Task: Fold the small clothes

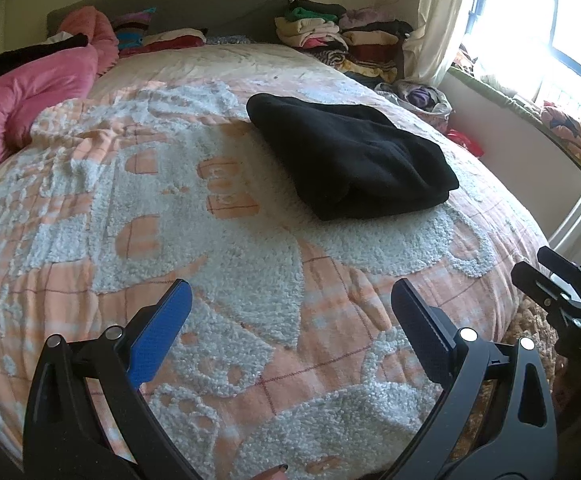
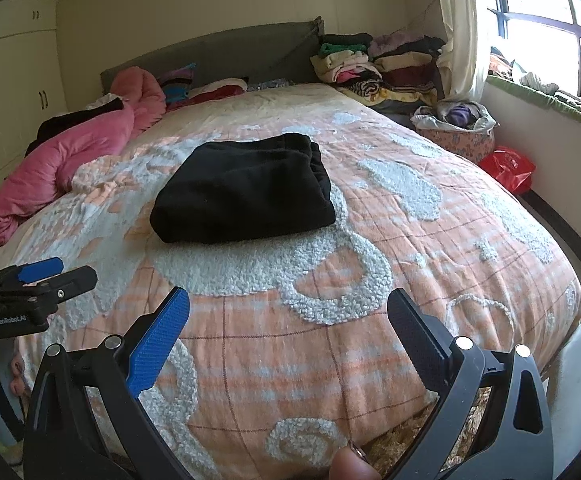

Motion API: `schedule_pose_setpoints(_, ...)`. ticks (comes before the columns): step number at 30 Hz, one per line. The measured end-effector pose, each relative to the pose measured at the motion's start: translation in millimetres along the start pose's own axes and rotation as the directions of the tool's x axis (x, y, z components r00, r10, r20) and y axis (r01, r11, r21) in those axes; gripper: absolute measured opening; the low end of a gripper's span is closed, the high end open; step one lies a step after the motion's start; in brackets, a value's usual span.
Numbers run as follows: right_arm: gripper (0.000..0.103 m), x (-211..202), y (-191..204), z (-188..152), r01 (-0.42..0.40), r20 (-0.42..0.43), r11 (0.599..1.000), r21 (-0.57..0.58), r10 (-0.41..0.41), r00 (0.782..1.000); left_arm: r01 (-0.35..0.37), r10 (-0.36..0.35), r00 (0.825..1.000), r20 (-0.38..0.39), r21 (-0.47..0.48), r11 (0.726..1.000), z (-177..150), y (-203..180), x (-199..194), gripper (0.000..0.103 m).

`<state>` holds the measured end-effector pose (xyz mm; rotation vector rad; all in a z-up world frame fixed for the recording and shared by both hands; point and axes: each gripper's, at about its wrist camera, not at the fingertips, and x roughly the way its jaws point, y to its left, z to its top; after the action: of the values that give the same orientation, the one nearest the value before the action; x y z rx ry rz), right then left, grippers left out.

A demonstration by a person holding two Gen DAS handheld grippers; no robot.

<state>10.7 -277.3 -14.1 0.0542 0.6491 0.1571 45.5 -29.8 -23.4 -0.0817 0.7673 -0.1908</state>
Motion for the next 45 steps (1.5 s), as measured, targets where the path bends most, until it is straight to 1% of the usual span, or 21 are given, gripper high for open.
schedule_pose_setpoints(25,0.099,-0.1,2.1,-1.6,0.010,0.004,1.000,-0.011,-0.010,1.000,-0.027,0.027,1.000,-0.006,-0.003,1.000,1.6,2.0,-0.7,0.094)
schedule_pose_setpoints(45,0.099,-2.8,0.0,-2.5,0.017,0.011,1.000,-0.010,-0.016,1.000,-0.027,0.027,1.000,-0.004,-0.004,1.000,2.9,3.0,-1.8,0.094)
